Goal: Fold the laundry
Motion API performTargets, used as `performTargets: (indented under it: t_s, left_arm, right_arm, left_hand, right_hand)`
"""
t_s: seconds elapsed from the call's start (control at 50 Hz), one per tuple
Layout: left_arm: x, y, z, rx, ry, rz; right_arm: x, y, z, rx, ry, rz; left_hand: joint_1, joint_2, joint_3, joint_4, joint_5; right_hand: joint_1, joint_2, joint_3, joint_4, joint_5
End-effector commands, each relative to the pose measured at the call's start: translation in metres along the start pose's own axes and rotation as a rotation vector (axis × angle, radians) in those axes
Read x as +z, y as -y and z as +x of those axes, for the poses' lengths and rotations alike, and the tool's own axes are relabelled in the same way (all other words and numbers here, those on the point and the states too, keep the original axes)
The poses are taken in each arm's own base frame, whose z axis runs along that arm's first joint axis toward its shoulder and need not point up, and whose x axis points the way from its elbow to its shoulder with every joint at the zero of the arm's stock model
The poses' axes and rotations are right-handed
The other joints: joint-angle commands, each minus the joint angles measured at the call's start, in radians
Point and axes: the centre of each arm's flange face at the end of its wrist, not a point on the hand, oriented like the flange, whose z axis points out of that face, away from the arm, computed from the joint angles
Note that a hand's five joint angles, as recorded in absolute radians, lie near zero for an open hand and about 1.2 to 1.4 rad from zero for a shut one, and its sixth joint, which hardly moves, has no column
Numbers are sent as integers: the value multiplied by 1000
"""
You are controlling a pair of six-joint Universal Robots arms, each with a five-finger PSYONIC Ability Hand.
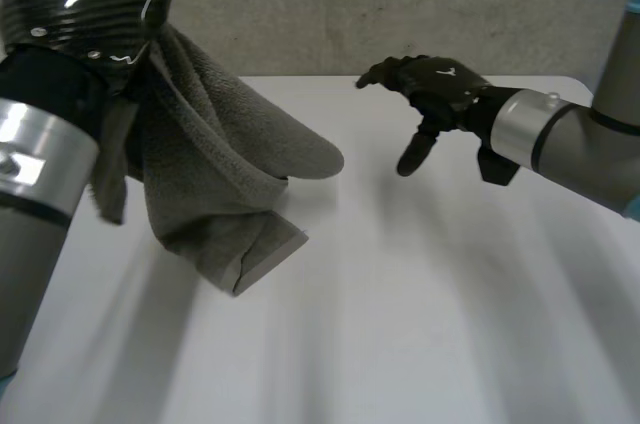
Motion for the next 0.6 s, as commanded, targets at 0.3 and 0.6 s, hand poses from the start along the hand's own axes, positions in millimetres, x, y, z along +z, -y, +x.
performTargets:
  t_s: [0.3,0.6]
  left_arm:
    - [-9,2,-4,1,8,0]
    - [-2,-6,-9,14,29,-19]
  right_arm:
    - [4,-60,-65,202,147,-189]
    - [-44,-27,-46,156,-52,-102]
  left_hand:
    - [203,179,179,178,195]
    - [203,179,179,178,195]
  right_hand:
    - [275,259,268,250,274]
    - [459,443,452,434,458]
